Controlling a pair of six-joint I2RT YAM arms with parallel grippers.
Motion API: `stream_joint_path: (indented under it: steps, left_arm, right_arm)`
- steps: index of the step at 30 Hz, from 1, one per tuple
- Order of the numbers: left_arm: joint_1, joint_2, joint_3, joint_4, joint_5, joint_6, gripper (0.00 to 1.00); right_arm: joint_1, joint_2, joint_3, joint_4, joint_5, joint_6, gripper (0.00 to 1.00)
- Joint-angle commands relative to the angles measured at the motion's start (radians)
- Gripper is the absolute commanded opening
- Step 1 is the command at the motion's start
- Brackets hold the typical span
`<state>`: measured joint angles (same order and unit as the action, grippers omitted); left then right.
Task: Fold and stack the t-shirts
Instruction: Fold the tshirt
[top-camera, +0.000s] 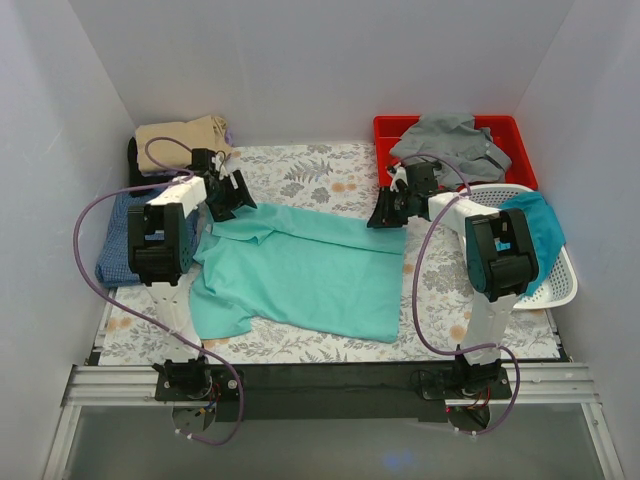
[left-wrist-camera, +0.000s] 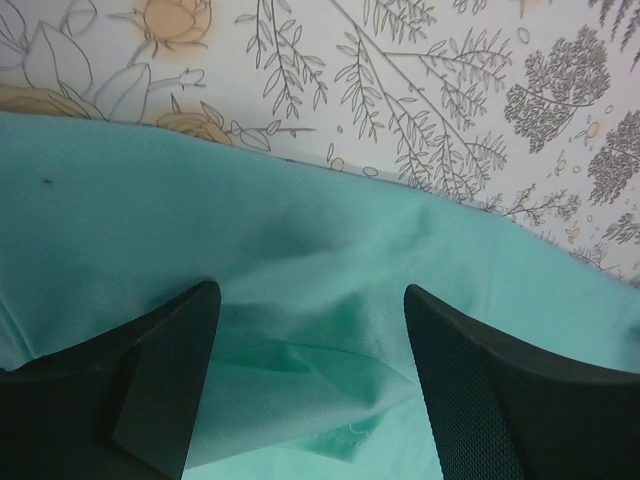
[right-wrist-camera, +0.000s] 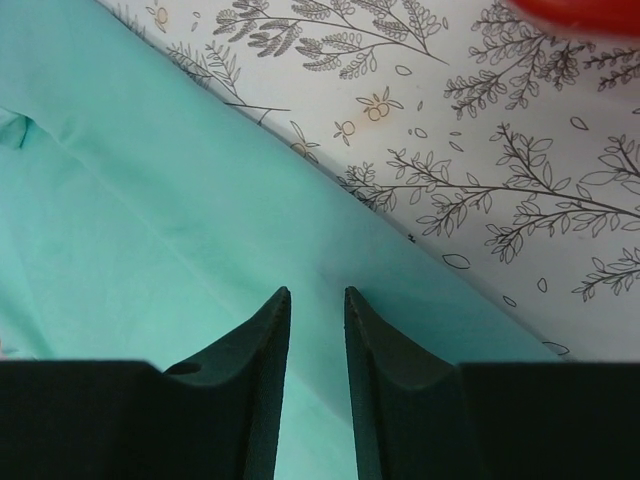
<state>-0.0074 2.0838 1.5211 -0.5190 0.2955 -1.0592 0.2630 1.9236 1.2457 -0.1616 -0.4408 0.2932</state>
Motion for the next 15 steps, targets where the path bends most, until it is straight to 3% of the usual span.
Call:
stream_joint_path:
  steps: [1,9,15]
  left_arm:
    - [0.006,0.024,0.046,-0.036,-0.039,0.030,0.73]
    - [0.006,0.099,0.160,-0.029,-0.191,0.068,0.76]
    - [0.004,0.139,0.226,0.042,-0.113,0.090,0.77]
  right_arm:
    - [-0.002,0.012,-0.026,-0.025,0.052,0.004,0.34]
    - [-0.004,0.052,-0.091,-0.111,0.227,0.000,0.33]
    - [-0.004,0.012,-0.123,-0.096,0.321,-0.058,0.32]
